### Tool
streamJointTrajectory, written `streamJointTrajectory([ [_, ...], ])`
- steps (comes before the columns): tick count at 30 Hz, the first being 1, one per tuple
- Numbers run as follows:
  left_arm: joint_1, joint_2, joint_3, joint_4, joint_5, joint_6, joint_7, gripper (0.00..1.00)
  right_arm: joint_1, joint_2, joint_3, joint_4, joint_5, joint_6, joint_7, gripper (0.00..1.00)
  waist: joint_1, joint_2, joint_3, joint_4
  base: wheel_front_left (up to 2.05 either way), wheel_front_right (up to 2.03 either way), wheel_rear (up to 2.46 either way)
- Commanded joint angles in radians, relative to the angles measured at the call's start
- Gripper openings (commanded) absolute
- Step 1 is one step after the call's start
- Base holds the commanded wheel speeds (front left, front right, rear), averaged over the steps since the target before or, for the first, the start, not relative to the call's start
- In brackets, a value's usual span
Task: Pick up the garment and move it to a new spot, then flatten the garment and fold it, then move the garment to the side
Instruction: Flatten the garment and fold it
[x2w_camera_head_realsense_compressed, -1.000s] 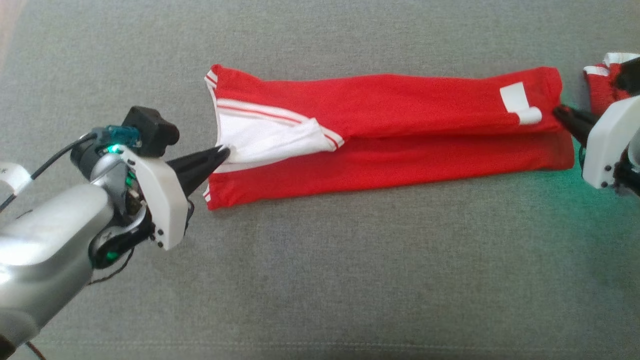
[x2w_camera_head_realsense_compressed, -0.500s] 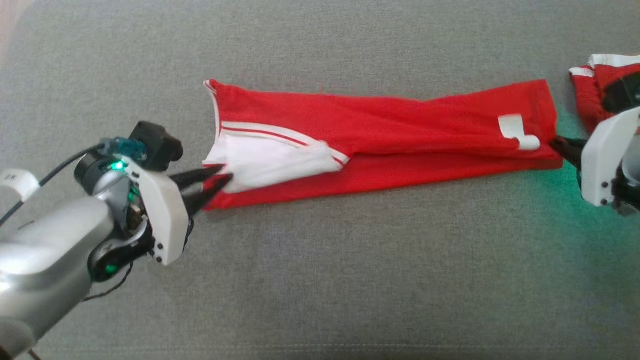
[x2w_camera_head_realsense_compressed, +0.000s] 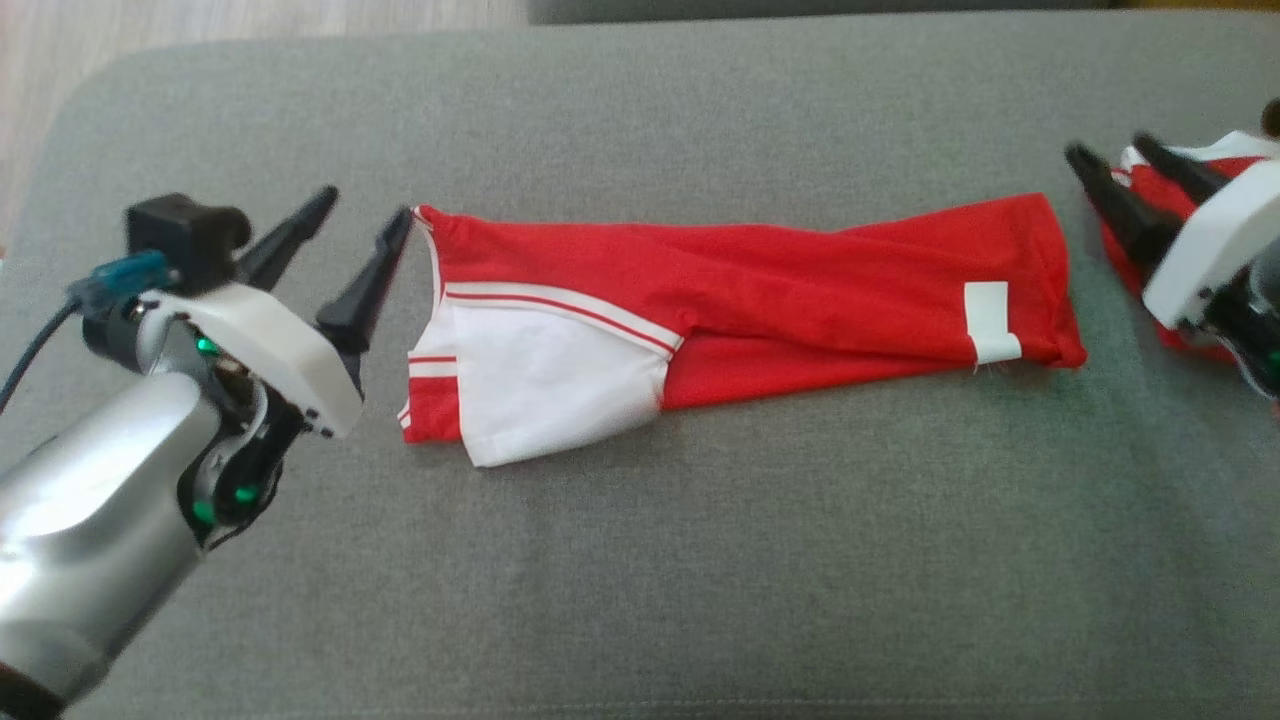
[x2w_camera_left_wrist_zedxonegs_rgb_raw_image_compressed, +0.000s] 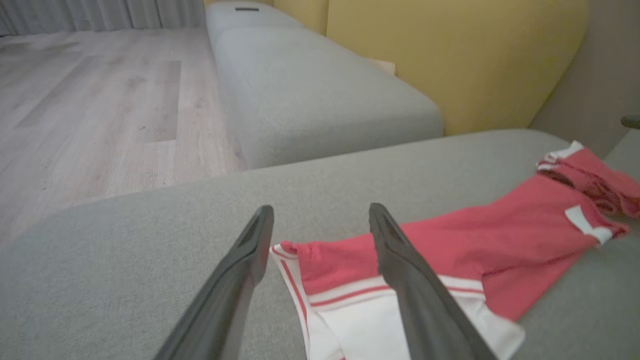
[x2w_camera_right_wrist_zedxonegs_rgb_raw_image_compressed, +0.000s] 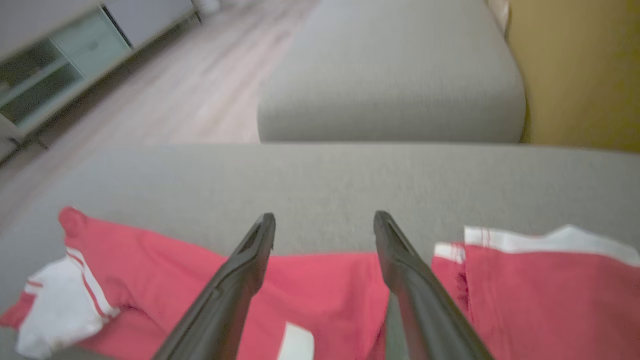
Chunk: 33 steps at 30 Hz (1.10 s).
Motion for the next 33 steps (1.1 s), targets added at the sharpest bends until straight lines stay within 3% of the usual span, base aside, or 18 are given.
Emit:
streamJointTrajectory([
  [1,-0.01,0.024,0.091,-0.023,-0.009,0.029,-0.017,1.0,0.023,0.008,-0.03,-0.038,-0.012,-0.001,-0.048,1.0,0.0001,-0.0001,-0.016,-0.002,0.0,0.0,0.0],
  [5,0.085,-0.039,0.329,-0.111,0.048,0.095,-0.022,1.0,0.067,0.097,-0.11,-0.074,-0.069,-0.001,-0.197,1.0,0.0001,-0.0001,-0.033,-0.008,0.0,0.0,0.0],
  [9,0.252,-0.144,0.571,-0.205,0.189,0.116,-0.022,1.0,0.139,0.202,-0.181,-0.099,-0.163,-0.001,-0.334,1.0,0.0001,-0.0001,-0.048,-0.011,0.0,0.0,0.0],
  [13,0.402,-0.263,0.736,-0.266,0.353,0.065,-0.023,1.0,0.221,0.31,-0.25,-0.102,-0.302,-0.001,-0.453,1.0,0.0001,-0.0001,-0.051,-0.015,0.0,0.0,0.0],
  [17,0.513,-0.397,0.863,-0.322,0.501,-0.046,-0.023,1.0,0.303,0.431,-0.332,-0.116,-0.4,-0.001,-0.518,1.0,0.0001,-0.0001,-0.052,-0.015,0.0,0.0,0.0],
  [22,0.61,-0.535,1.012,-0.338,0.657,-0.141,-0.023,1.0,0.379,0.534,-0.416,-0.144,-0.549,-0.001,-0.546,1.0,0.0001,-0.0001,-0.052,-0.023,0.0,0.0,0.0],
  [27,0.637,-0.586,1.071,-0.31,0.736,-0.193,-0.023,1.0,0.412,0.568,-0.44,-0.162,-0.642,-0.001,-0.551,1.0,0.0001,-0.0001,-0.041,-0.023,0.0,0.0,0.0],
  [33,0.611,-0.6,1.077,-0.283,0.765,-0.212,-0.023,1.0,0.39,0.576,-0.529,-0.139,-0.714,-0.001,-0.55,1.0,0.0001,-0.0001,-0.007,-0.014,0.0,0.0,0.0],
])
